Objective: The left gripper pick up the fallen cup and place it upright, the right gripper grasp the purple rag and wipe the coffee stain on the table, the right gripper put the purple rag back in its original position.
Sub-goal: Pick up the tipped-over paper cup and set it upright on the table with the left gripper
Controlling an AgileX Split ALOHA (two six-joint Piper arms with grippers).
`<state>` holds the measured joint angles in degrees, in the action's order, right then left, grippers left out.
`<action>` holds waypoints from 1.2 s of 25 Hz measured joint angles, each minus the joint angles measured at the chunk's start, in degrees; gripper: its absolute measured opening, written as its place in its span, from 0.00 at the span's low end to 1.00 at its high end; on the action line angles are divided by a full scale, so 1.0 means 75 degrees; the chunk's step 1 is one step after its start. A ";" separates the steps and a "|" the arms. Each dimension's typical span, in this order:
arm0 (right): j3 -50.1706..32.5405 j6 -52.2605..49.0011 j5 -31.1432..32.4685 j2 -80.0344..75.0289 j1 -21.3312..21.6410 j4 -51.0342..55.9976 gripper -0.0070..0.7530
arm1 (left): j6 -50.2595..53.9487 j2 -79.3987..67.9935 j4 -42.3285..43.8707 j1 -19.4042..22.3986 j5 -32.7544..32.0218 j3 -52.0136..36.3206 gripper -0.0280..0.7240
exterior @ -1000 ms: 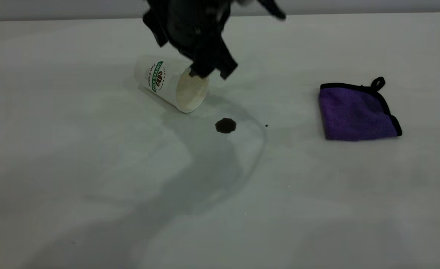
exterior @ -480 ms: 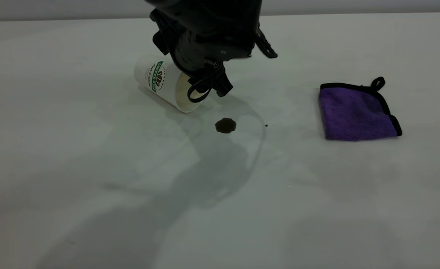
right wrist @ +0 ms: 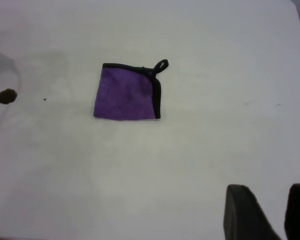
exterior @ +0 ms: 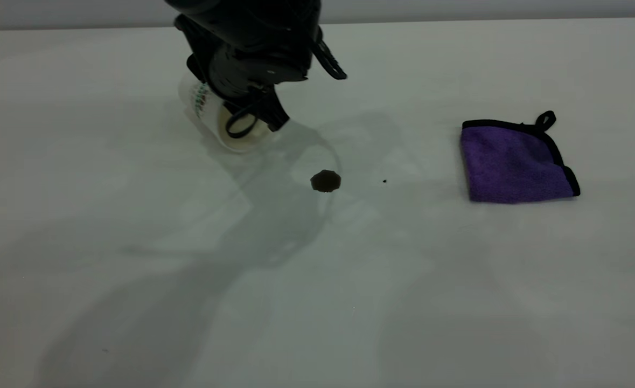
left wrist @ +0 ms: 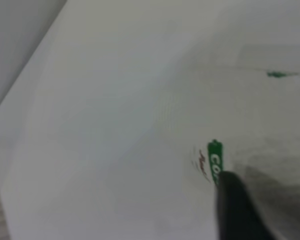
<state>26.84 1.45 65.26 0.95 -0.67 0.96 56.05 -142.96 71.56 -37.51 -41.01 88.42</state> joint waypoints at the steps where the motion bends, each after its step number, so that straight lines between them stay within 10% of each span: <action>1: 0.0000 0.0000 0.0000 0.0000 0.0000 0.0000 0.32 | -0.0015 0.0000 0.0063 0.0022 -0.0077 0.0000 0.35; 6: 0.0000 0.0000 0.0000 0.0000 0.0000 0.0000 0.32 | -0.0567 0.0532 -0.0058 0.0022 -0.0503 0.0223 0.06; 11: 0.0000 0.0000 0.0000 0.0000 0.0000 0.0000 0.32 | -0.2522 0.1689 -0.1939 0.0458 -0.0389 0.0953 0.05; 22: 0.0000 0.0000 0.0000 0.0000 0.0000 0.0000 0.32 | -0.9342 0.2033 -0.9989 0.2742 -0.0424 0.1929 0.05; 30: 0.0000 0.0000 0.0000 0.0000 0.0000 0.0000 0.32 | -0.9656 0.1217 -1.1001 0.3420 -0.0367 0.1969 0.06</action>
<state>26.84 1.45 65.26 0.95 -0.67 0.96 -16.37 -133.84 -10.95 -11.86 -43.76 103.19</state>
